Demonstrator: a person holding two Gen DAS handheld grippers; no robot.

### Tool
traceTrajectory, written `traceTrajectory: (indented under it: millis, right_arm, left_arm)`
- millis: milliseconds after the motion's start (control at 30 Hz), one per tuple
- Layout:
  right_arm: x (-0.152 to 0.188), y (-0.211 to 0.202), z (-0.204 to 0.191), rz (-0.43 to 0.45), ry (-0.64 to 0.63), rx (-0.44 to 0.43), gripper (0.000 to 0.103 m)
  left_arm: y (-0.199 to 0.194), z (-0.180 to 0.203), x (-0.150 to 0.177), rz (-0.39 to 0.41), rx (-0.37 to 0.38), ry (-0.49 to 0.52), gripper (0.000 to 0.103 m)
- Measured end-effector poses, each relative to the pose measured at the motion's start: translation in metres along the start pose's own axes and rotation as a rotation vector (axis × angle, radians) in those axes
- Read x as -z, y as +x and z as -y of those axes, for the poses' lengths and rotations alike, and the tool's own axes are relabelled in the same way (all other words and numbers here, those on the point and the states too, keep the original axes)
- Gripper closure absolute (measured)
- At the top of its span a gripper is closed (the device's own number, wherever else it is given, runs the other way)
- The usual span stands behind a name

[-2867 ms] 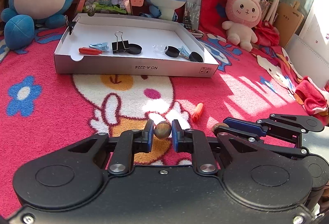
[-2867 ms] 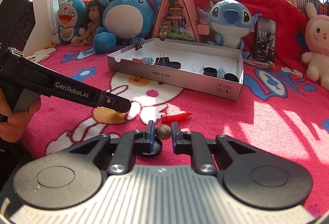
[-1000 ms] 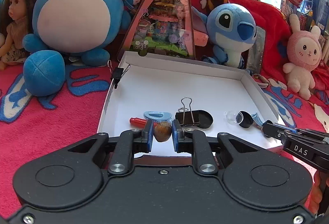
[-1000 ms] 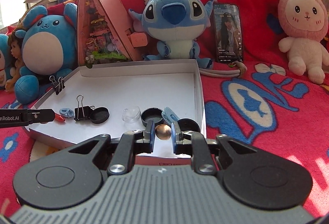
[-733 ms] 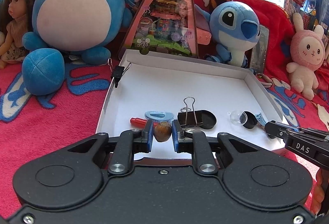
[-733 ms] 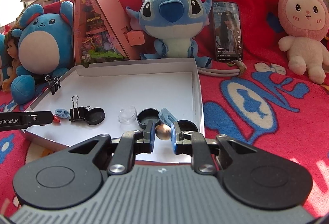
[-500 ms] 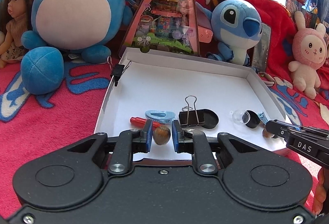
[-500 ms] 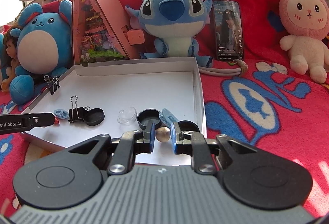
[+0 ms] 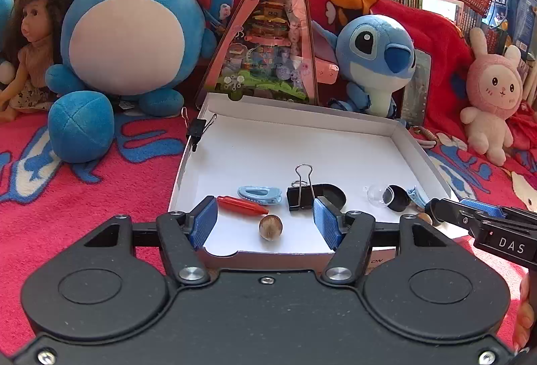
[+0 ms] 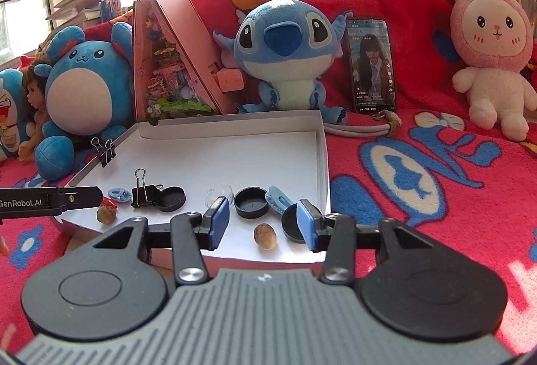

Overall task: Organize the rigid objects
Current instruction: 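Withdraw both open tools from the box toward the blanket objects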

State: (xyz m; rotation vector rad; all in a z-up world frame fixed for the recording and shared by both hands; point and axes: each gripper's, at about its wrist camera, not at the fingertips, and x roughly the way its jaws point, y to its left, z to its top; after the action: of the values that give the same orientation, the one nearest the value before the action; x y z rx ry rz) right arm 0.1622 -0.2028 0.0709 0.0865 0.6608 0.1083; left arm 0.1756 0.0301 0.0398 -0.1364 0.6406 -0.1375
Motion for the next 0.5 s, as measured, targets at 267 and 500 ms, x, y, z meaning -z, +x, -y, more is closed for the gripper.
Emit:
traceTrajectory:
  millis: [267,500]
  right_arm:
    - [0.011,-0.032,0.004,0.023,-0.033,-0.037,0.028]
    - [0.026,-0.063,0.003,0.027,-0.116,-0.07,0.023]
  left_arm:
    - [-0.028,0.008,0.012,0.006,0.072,0.034,0.033]
    - [-0.05,0.019,0.03,-0.019,0.144,0.073,0.032]
